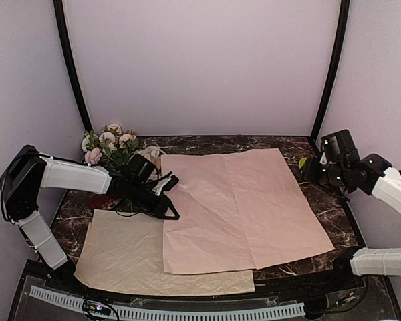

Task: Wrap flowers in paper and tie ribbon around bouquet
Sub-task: Adjust the flattened wrapping paper at the center of the board.

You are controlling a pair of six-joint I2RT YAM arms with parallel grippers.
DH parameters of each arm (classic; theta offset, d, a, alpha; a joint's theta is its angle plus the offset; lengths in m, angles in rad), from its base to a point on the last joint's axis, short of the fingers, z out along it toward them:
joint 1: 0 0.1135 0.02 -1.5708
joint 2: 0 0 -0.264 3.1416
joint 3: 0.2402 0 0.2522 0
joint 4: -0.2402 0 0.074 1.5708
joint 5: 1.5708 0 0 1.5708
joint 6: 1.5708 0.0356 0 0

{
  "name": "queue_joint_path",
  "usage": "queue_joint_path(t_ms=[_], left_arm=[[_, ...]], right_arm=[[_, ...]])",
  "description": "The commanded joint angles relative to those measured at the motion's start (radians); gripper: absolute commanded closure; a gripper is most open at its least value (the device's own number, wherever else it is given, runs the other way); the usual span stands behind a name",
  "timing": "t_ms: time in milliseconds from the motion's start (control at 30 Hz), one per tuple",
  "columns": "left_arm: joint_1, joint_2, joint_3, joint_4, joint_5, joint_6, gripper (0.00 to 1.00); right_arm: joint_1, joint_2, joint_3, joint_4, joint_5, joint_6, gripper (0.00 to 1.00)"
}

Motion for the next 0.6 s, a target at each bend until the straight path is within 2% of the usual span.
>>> queue_joint_path(t_ms=[0, 100, 233, 300, 400, 567], left_arm=[[-0.039, -0.056, -0.017, -0.050, 0.044, -0.009, 0.73], [-0.039, -0.106, 0.008, -0.116, 0.034, 0.032, 0.61], [-0.038, -0.163, 0.107, -0.303, -0.010, 0.143, 0.46], [-0.038, -0.168, 0.169, -0.374, -0.022, 0.199, 0.43], [-0.025, -0.138, 0.256, -0.409, -0.114, 0.258, 0.39], [0.034, 0.093, 0.488, -0.465, -0.270, 0.296, 0.44]], right_arm=[[0.039, 0.110, -0.081, 0.077, -0.171, -0.058, 0.46], [0.057, 0.195, -0.117, 0.069, -0.145, -0.068, 0.46], [0.060, 0.291, -0.140, 0.072, -0.091, -0.083, 0.44], [0.059, 0.344, -0.144, 0.087, -0.080, -0.086, 0.43], [0.059, 0.427, -0.142, 0.106, -0.035, -0.095, 0.41], [0.058, 0.547, -0.116, 0.120, 0.012, -0.115, 0.40]])
